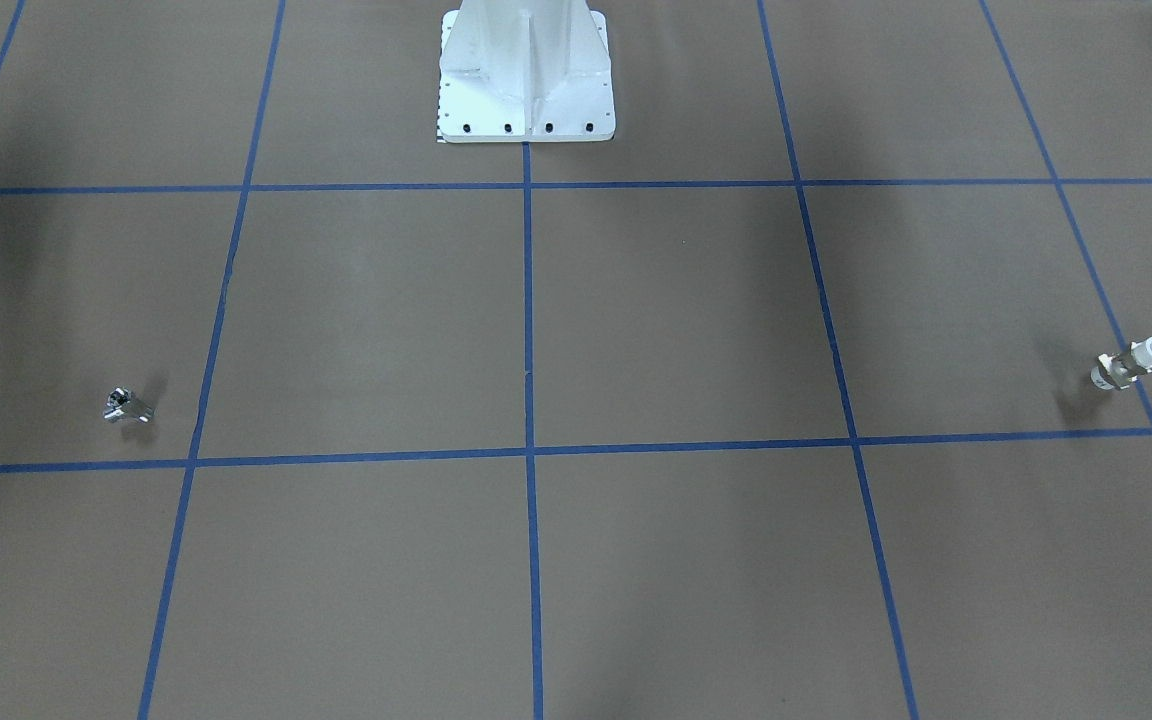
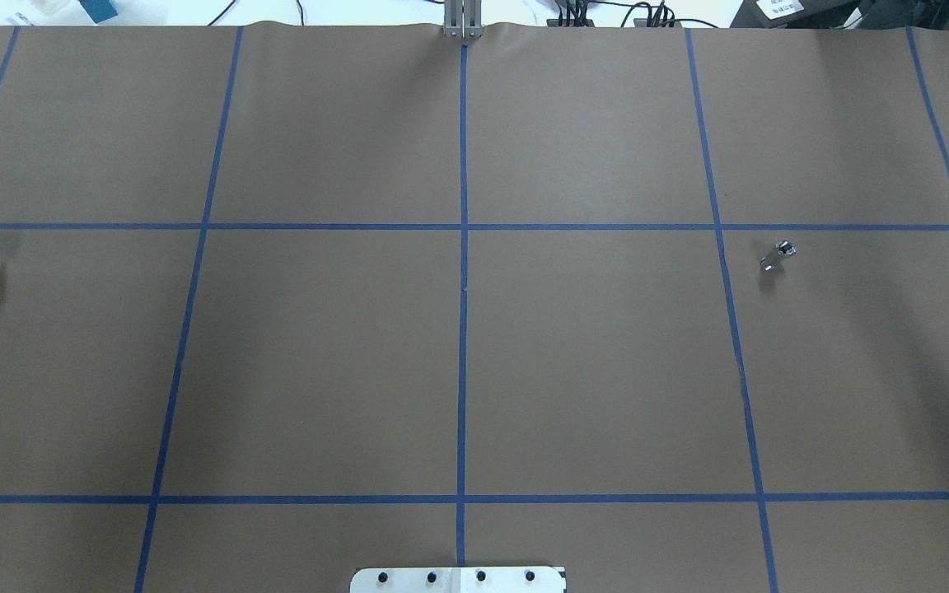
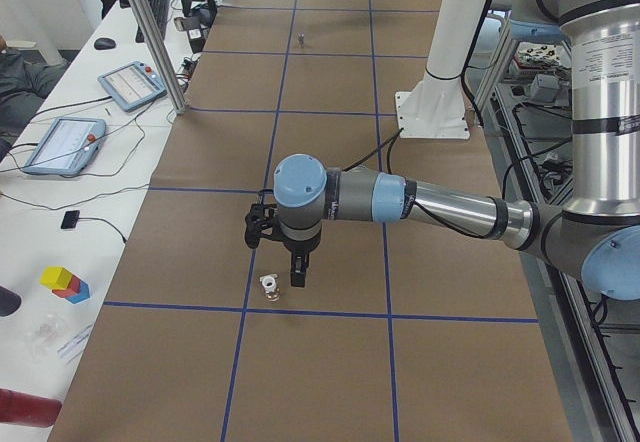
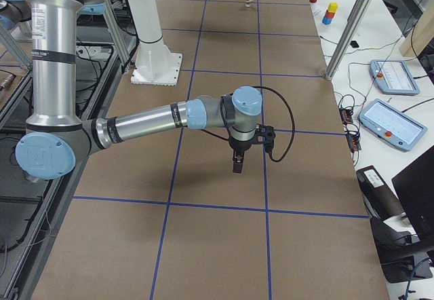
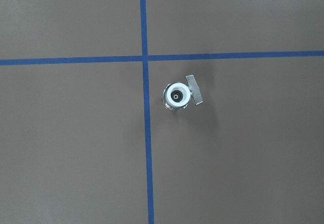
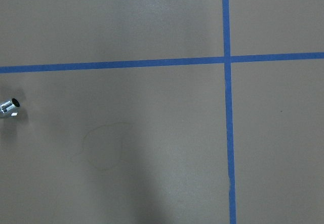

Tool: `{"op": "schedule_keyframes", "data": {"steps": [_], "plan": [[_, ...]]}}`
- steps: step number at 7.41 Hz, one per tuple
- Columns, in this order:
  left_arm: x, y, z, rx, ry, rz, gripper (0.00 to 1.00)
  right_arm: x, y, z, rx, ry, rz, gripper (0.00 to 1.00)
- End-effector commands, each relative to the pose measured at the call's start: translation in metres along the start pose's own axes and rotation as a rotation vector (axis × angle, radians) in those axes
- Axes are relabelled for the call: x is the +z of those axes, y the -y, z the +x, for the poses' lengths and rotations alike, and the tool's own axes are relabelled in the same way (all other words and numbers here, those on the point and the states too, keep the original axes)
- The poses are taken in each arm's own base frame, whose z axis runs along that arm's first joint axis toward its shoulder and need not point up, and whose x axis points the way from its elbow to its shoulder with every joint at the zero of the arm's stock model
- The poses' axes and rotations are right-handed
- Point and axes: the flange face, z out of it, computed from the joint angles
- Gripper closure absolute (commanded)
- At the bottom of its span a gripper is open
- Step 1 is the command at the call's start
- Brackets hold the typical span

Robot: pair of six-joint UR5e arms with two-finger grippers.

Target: Assemble PPR valve and pipe with both arms

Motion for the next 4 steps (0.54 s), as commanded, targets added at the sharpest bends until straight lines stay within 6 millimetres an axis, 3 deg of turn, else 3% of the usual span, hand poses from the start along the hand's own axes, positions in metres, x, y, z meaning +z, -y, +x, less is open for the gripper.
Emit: {"op": "schedule_keyframes", "data": {"steps": [1,4], "plan": [[0.0001,-0.0062,0.002,0.013,0.002,0.007,0.0,-0.0009,-0.0004,-0.0006,0.001,-0.001,0.002,0.0],[0.0041,-0.0105,-0.0013,0.004,-0.009,0.001,0.0,-0.0042,-0.0011,-0.0036,-0.004,0.001,0.009,0.0]]}}
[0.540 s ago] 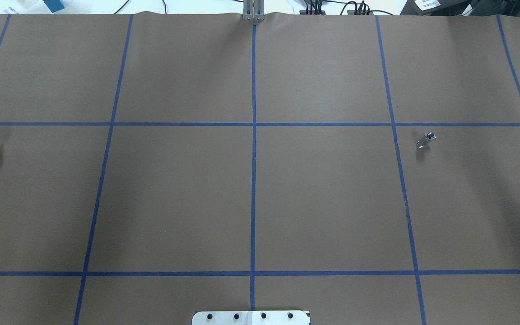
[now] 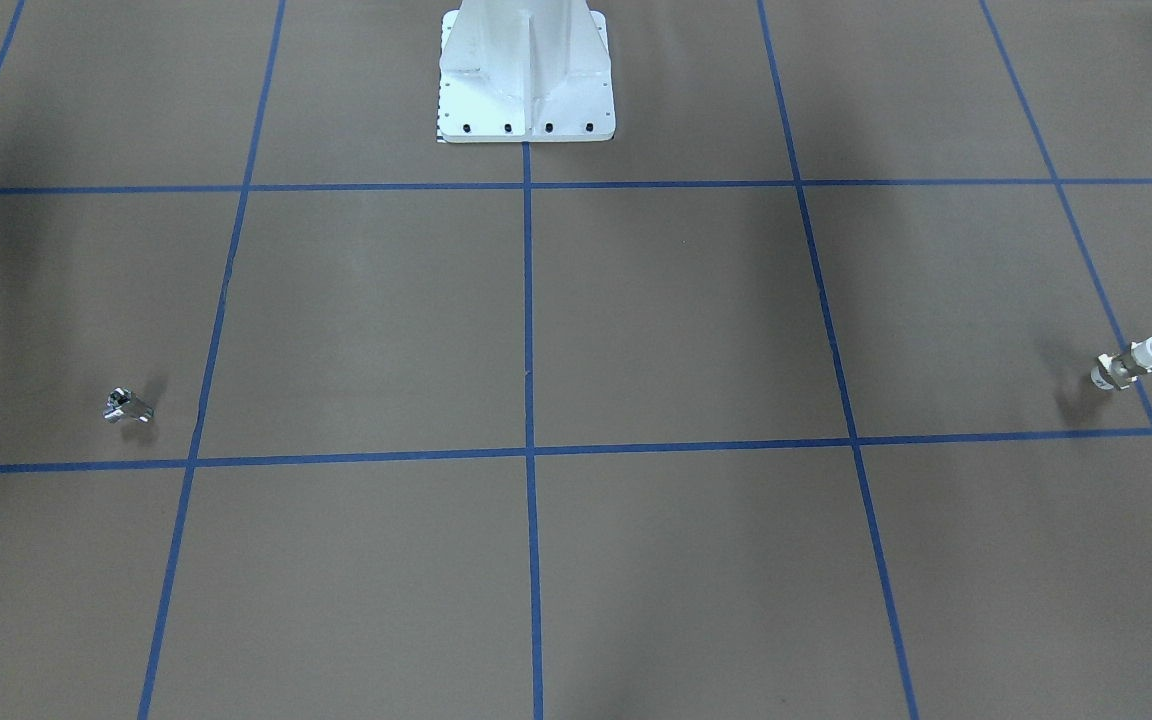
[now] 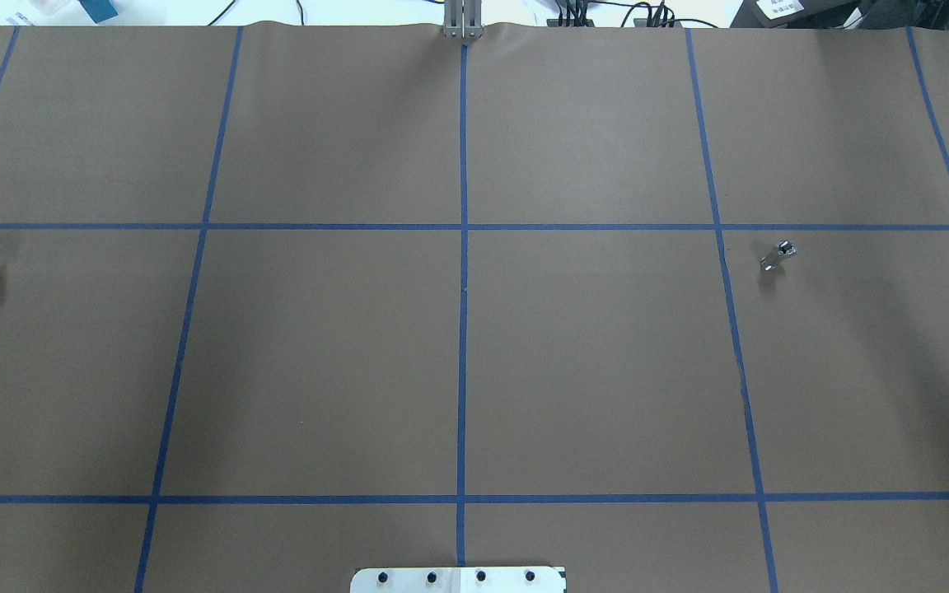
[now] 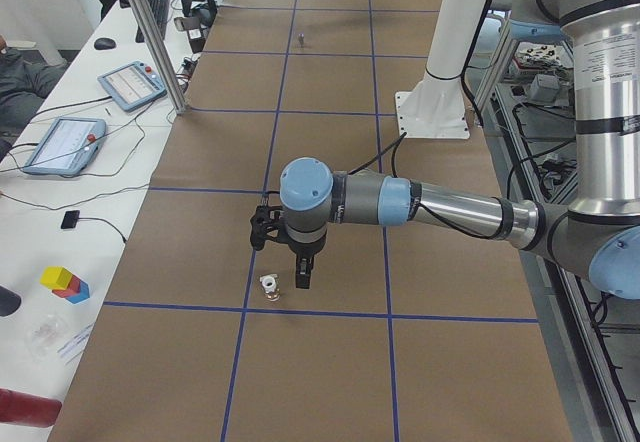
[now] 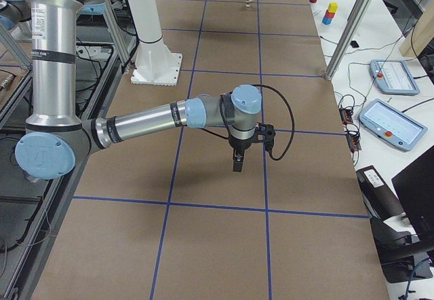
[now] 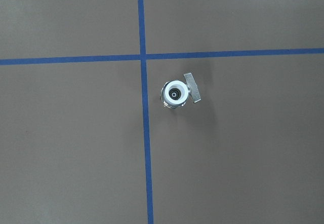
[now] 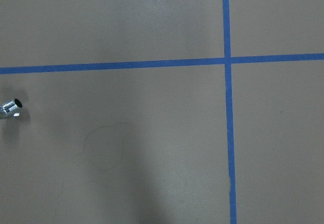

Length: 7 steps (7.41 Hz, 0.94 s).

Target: Assemble PPR valve and pipe with both arms

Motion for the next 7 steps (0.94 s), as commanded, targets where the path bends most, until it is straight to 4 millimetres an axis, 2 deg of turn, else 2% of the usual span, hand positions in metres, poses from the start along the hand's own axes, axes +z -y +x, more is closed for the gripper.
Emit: {"op": "schedule_keyframes", "data": {"steps": [1,7], "plan": [[-0.0005,-0.0007,0.0015,-0.004,-0.003,0.002,0.0,-0.0002,-0.0001,-0.0004,-0.001,0.0,0.0,0.0],[0.0022,0.0078,0.0023,0.03,-0.006,0.023,0.01,-0.0023,0.001,-0.0088,-0.021,0.064,0.004,0.0]]}}
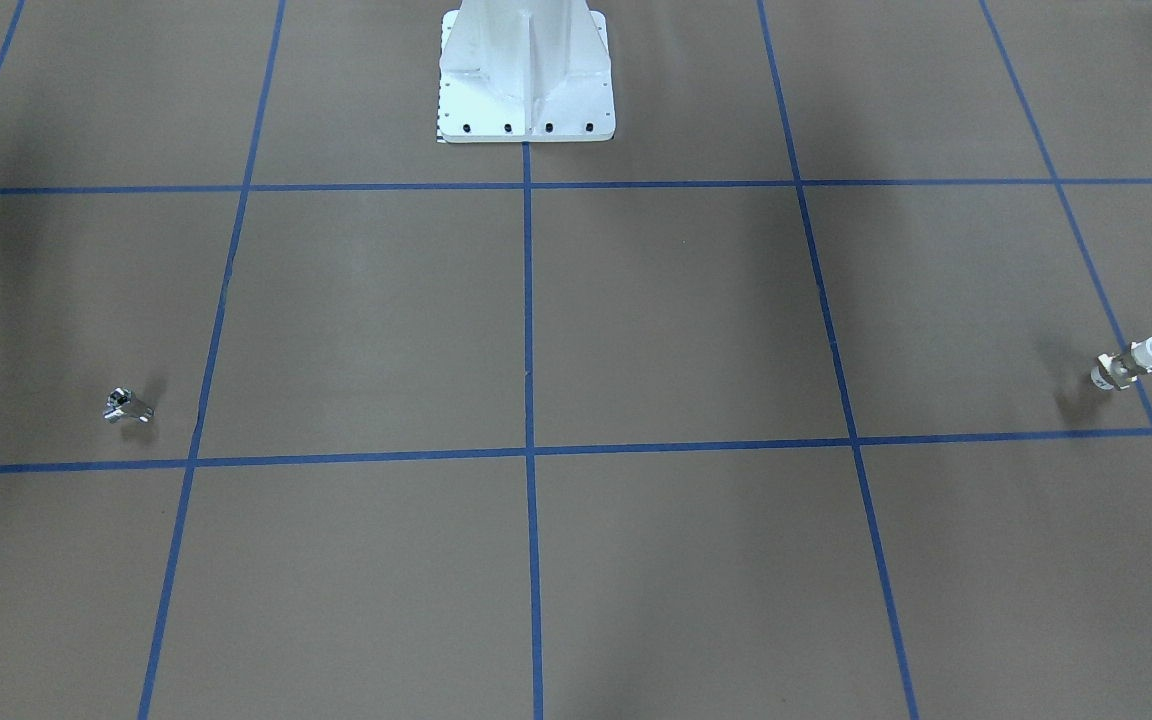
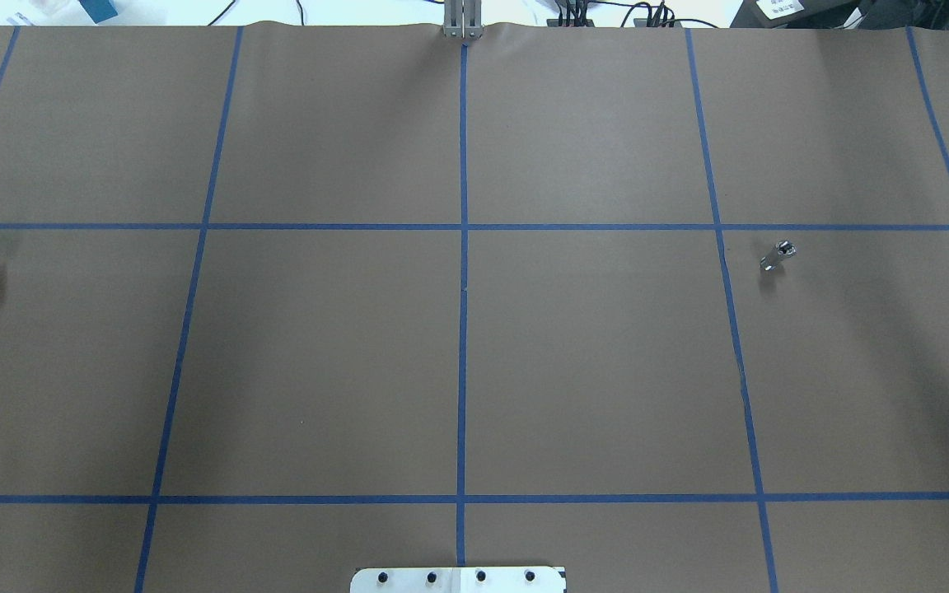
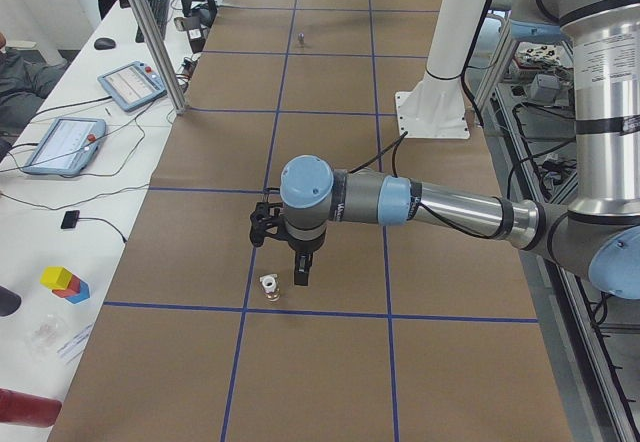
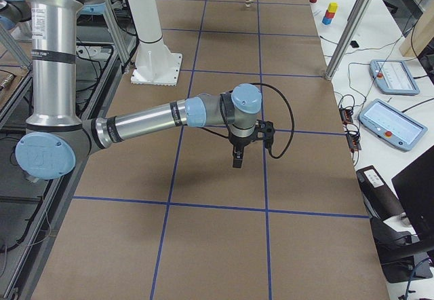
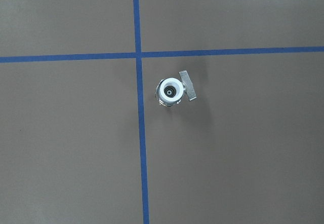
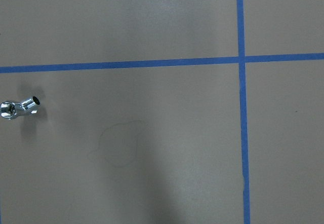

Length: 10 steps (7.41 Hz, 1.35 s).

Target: Assemble PPR valve and pipe with both arms

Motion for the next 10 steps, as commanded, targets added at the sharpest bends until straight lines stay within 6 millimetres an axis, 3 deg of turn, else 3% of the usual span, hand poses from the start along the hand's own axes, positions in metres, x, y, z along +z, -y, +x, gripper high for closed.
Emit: {"op": "schedule_keyframes", "data": {"steps": [1,2,5,7,10], "plan": [[0.015,0.017,-0.012,0.0,-0.001,-0.013,0.01,-0.001,0.002,-0.001,-0.021,0.007,0.021,0.0],[0.026,0.036,-0.008,0.011,-0.002,-0.033,0.0,0.001,0.002,0.0,-0.018,0.008,0.017,0.0],[0.044,0.043,-0.004,0.056,0.003,-0.041,0.0,0.002,0.004,0.0,-0.022,0.009,0.016,0.0],[0.07,0.051,0.017,0.024,-0.001,-0.056,0.0,0.005,0.004,0.003,-0.015,0.008,0.011,0.0],[0.077,0.05,0.008,0.045,0.101,-0.028,0.0,0.007,0.007,0.004,-0.014,0.005,0.007,0.0]]}}
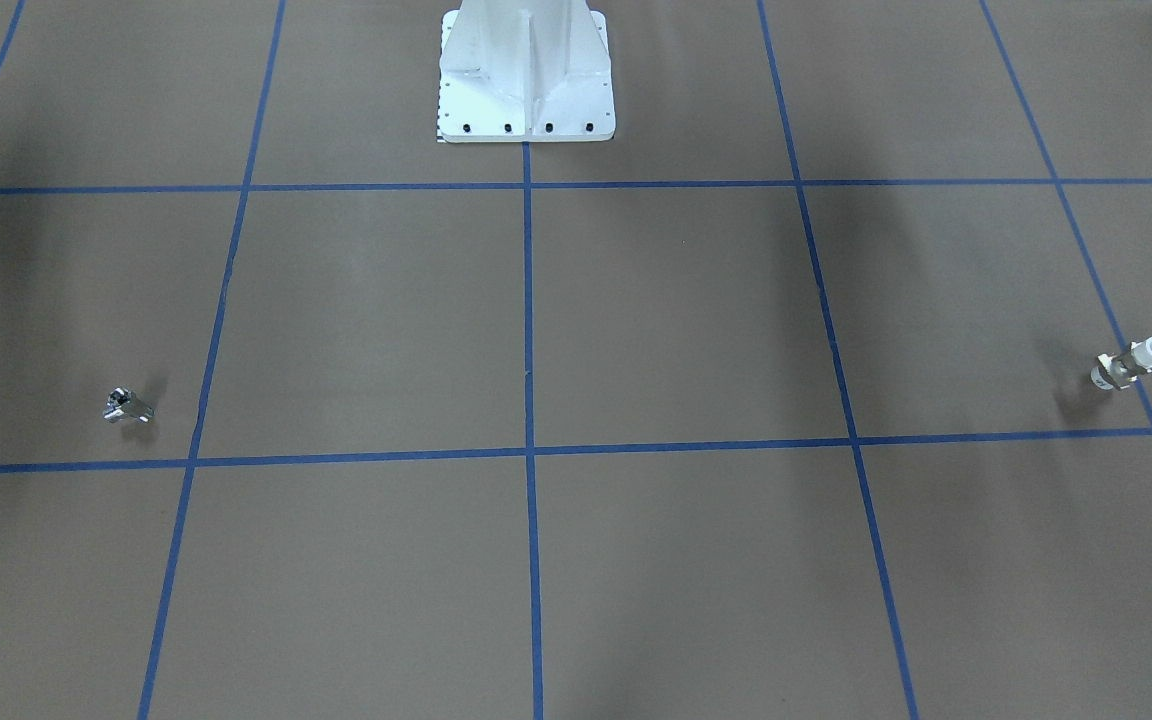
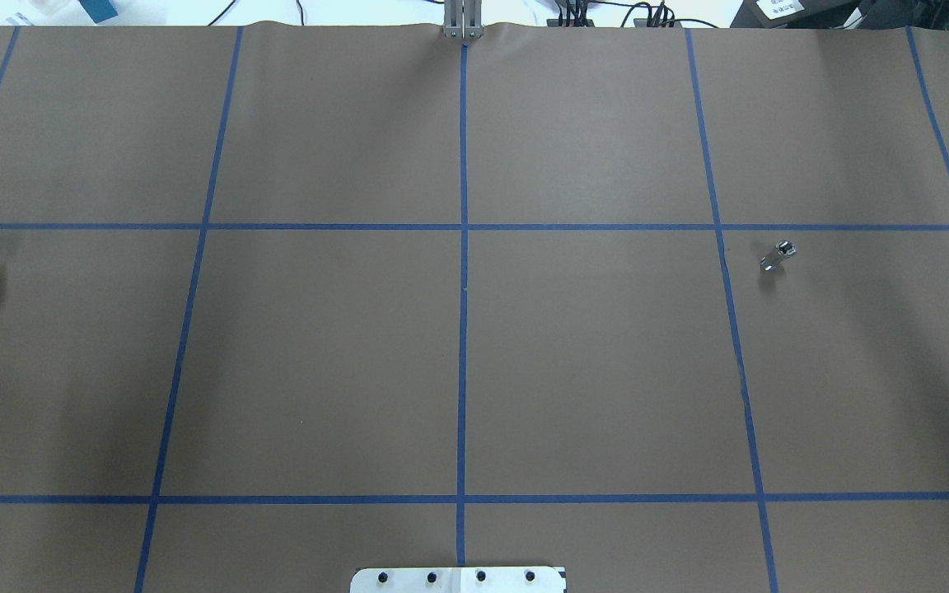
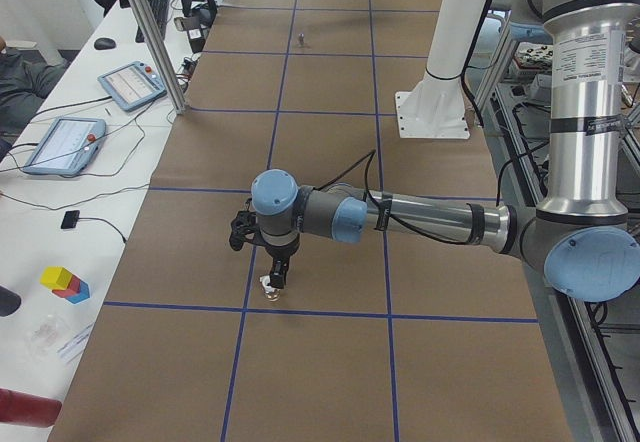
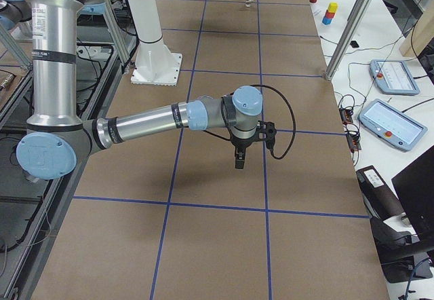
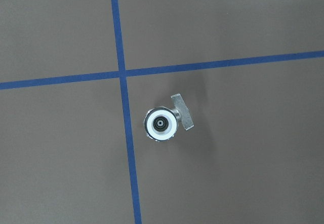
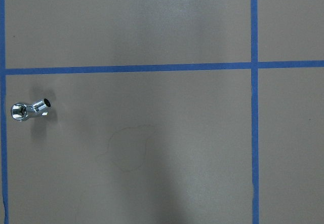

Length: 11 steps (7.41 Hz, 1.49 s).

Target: Assemble PPR valve and pipe with both arms

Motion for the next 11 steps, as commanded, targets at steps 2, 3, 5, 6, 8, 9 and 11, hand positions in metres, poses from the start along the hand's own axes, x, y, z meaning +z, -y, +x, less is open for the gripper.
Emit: {"op": "schedule_keyframes", "data": {"steps": [2,3,5,6,8,9,11], "plan": [[0.054,0.008,-0.01,0.056,0.033,-0.03,0.01,0.005,0.002,-0.002,-0.005,-0.001,-0.009,0.0],[0.074,0.046,0.003,0.098,0.02,-0.028,0.01,0.006,0.003,-0.006,-0.012,0.001,-0.012,0.0],[0.096,0.058,0.024,0.155,0.012,-0.055,0.01,0.007,0.003,-0.009,-0.019,0.002,-0.013,0.0],[0.101,0.058,0.023,0.155,0.015,-0.064,0.01,0.007,0.004,-0.009,-0.02,0.0,-0.014,0.0],[0.112,0.064,0.015,0.161,0.013,-0.059,0.03,0.007,0.005,-0.011,-0.024,0.002,-0.014,0.0],[0.112,0.066,0.016,0.16,0.012,-0.059,0.03,0.009,0.004,-0.012,-0.026,0.0,-0.016,0.0],[0.119,0.063,0.009,0.146,0.012,-0.074,0.11,0.011,0.008,-0.01,-0.057,0.009,0.015,0.0]]}}
